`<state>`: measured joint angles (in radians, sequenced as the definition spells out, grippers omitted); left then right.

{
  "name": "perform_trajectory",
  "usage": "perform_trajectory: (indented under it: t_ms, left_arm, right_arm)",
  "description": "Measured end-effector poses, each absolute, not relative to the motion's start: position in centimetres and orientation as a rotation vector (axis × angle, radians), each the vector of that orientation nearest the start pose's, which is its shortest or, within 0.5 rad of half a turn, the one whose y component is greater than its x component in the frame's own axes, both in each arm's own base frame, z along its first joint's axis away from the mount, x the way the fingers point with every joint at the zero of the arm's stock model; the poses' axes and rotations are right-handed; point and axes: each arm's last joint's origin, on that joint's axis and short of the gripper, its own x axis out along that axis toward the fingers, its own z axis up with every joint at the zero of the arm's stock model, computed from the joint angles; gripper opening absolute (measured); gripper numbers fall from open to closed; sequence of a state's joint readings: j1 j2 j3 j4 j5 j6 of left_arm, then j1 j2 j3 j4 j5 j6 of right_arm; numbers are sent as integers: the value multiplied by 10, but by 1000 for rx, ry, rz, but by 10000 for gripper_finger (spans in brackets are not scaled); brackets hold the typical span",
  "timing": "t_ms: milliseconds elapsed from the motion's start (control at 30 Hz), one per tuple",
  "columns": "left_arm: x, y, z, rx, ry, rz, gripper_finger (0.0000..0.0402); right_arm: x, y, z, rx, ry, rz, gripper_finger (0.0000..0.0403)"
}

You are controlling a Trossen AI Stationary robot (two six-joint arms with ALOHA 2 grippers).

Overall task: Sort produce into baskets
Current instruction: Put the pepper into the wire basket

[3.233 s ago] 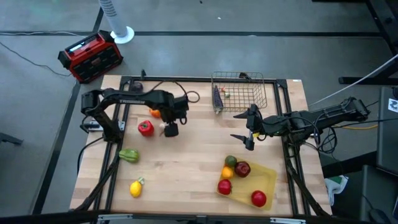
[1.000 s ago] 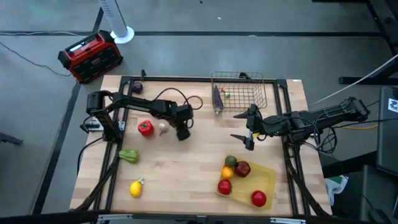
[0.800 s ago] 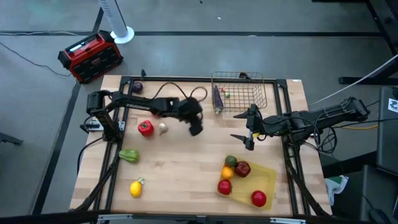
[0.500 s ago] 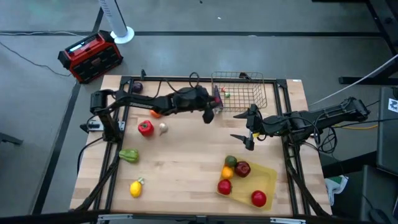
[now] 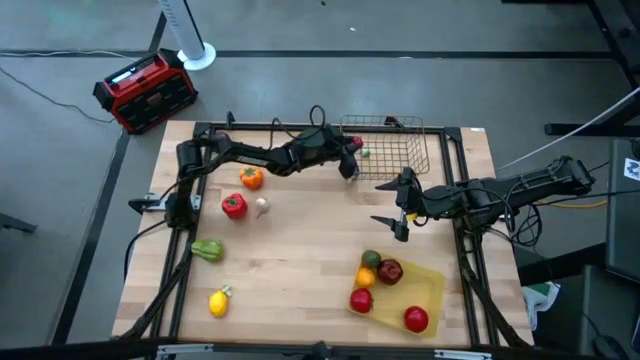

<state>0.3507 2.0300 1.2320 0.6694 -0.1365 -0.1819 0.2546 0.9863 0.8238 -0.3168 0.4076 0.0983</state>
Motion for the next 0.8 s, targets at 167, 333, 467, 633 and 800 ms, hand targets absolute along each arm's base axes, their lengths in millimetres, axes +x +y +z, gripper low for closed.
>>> perform_trajectory:
  t_ms: [167,333,467,633,800]
  left_arm:
    - [415,172,184,-199,110,532,113]
    - [411,179,180,-224,151,555,114]
    - [411,179,178,-227,168,558,114]
    - [411,179,177,-235,179,558,114]
    - [411,179,177,-231,177,557,114]
  right_arm:
    - [206,42,300,-59,445,-172,376]
    - [206,42,300,-60,445,-172,376]
    - [206,42,300,-59,445,-172,376]
    - [206,42,300,-59,442,-173,376]
    - [206,42,300,-59,442,-173,376]
